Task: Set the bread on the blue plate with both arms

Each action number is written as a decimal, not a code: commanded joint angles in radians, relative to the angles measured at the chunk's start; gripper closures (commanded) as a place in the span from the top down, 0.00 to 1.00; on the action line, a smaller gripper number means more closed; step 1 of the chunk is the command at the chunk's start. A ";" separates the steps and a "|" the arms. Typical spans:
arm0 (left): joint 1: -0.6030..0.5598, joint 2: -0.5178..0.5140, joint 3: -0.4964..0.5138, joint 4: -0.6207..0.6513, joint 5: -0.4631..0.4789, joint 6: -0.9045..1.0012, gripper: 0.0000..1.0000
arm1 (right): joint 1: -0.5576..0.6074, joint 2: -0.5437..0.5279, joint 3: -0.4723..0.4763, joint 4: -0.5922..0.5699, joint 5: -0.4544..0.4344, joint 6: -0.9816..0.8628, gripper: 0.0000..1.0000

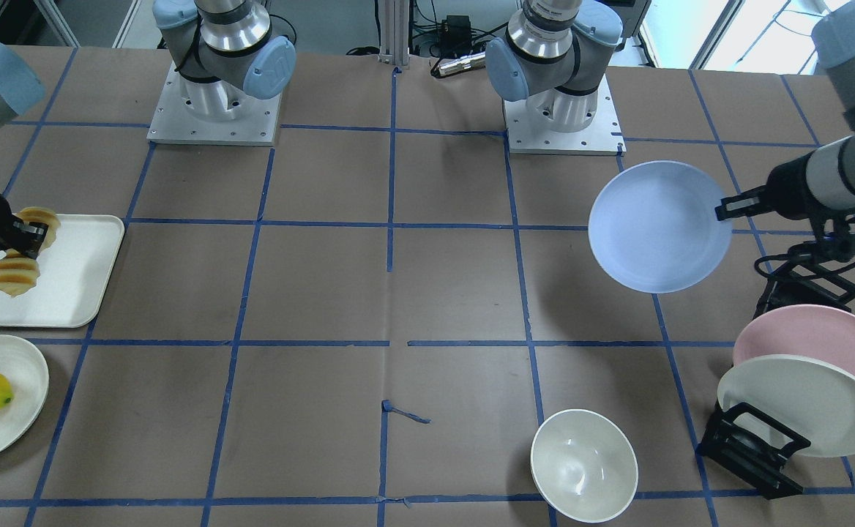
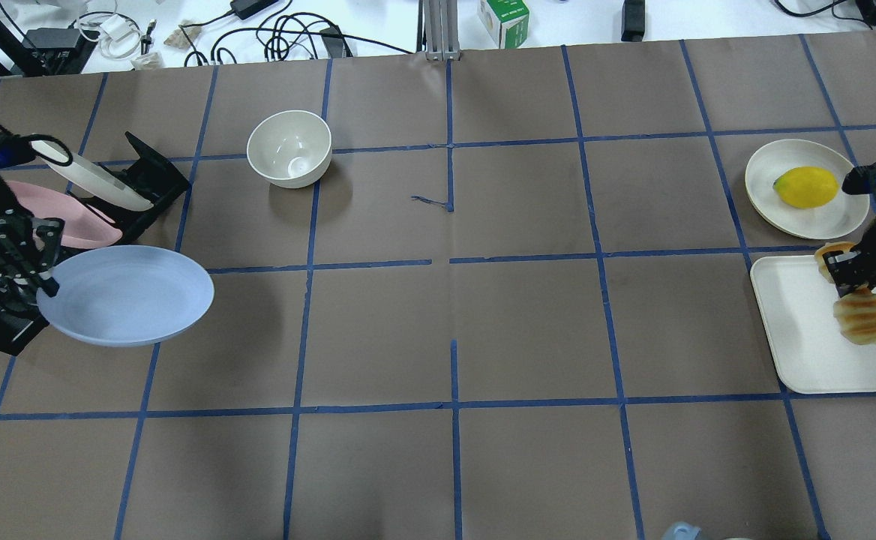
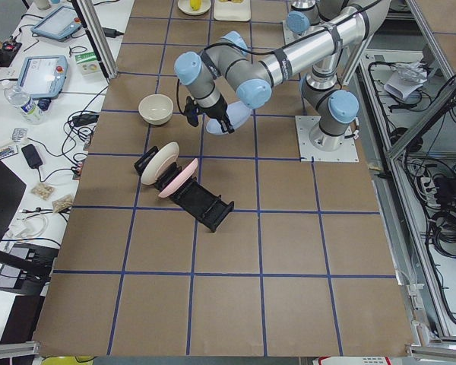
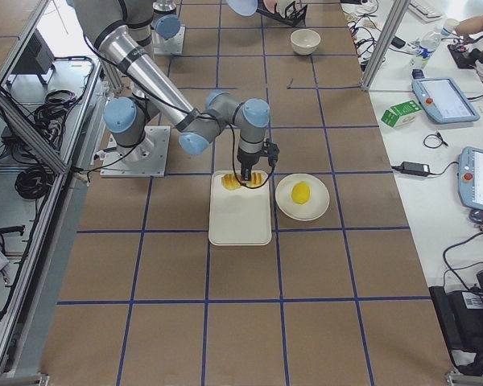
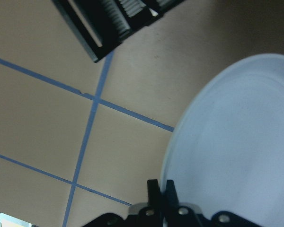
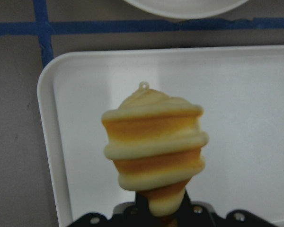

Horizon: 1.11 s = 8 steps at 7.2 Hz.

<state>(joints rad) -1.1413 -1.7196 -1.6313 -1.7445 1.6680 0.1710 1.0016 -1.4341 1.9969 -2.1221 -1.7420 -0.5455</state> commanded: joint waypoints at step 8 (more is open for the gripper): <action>-0.464 -0.220 -0.374 1.112 -0.478 -0.491 0.00 | 0.639 0.044 -0.291 0.271 0.136 0.760 0.00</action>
<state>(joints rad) -1.5667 -1.8922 -1.9858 -0.7404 1.2104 -0.2826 1.5591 -1.4158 1.7236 -1.8419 -1.6218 0.0984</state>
